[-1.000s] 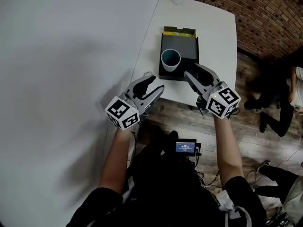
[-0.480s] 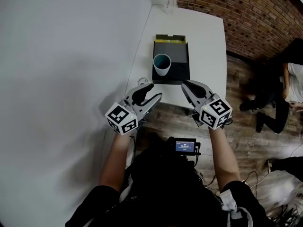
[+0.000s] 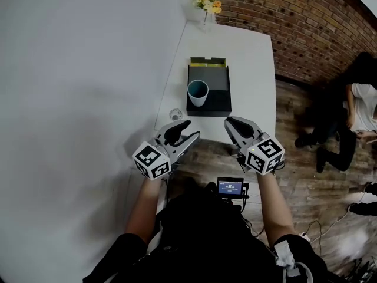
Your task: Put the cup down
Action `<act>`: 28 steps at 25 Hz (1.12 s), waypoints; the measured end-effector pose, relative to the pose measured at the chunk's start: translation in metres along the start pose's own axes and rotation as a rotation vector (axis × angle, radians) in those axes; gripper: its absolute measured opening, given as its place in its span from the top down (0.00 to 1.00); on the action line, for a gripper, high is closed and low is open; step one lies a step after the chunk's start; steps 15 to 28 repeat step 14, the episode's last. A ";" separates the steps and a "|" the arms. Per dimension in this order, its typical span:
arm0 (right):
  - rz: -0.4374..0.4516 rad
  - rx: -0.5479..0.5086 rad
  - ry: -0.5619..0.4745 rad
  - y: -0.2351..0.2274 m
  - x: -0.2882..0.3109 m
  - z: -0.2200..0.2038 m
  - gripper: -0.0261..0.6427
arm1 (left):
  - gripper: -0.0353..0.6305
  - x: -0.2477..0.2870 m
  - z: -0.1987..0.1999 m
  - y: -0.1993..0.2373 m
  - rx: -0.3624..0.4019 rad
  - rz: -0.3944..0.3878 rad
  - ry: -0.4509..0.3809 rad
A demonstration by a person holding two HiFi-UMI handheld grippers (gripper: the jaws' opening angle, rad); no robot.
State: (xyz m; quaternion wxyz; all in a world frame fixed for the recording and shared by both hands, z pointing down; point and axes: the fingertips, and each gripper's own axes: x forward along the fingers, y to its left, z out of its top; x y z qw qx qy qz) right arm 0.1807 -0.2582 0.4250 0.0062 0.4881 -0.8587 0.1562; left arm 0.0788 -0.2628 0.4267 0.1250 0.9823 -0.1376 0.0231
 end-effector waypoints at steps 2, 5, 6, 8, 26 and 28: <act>-0.005 0.004 0.000 0.000 -0.003 0.000 0.90 | 0.65 -0.001 0.003 -0.001 0.000 0.005 -0.003; -0.014 0.002 0.001 0.000 -0.004 -0.004 0.90 | 0.65 -0.002 0.004 0.002 0.005 0.007 -0.008; -0.018 0.000 0.000 0.000 -0.003 -0.005 0.90 | 0.65 -0.003 0.003 0.003 0.005 0.007 -0.010; -0.023 -0.004 -0.003 0.000 -0.003 -0.006 0.90 | 0.65 -0.003 0.002 0.003 0.004 0.007 -0.013; -0.023 -0.009 -0.008 0.000 -0.005 -0.001 0.90 | 0.65 -0.002 0.006 -0.003 0.002 0.001 -0.016; -0.023 -0.009 -0.008 0.000 -0.005 -0.001 0.90 | 0.65 -0.002 0.006 -0.003 0.002 0.001 -0.016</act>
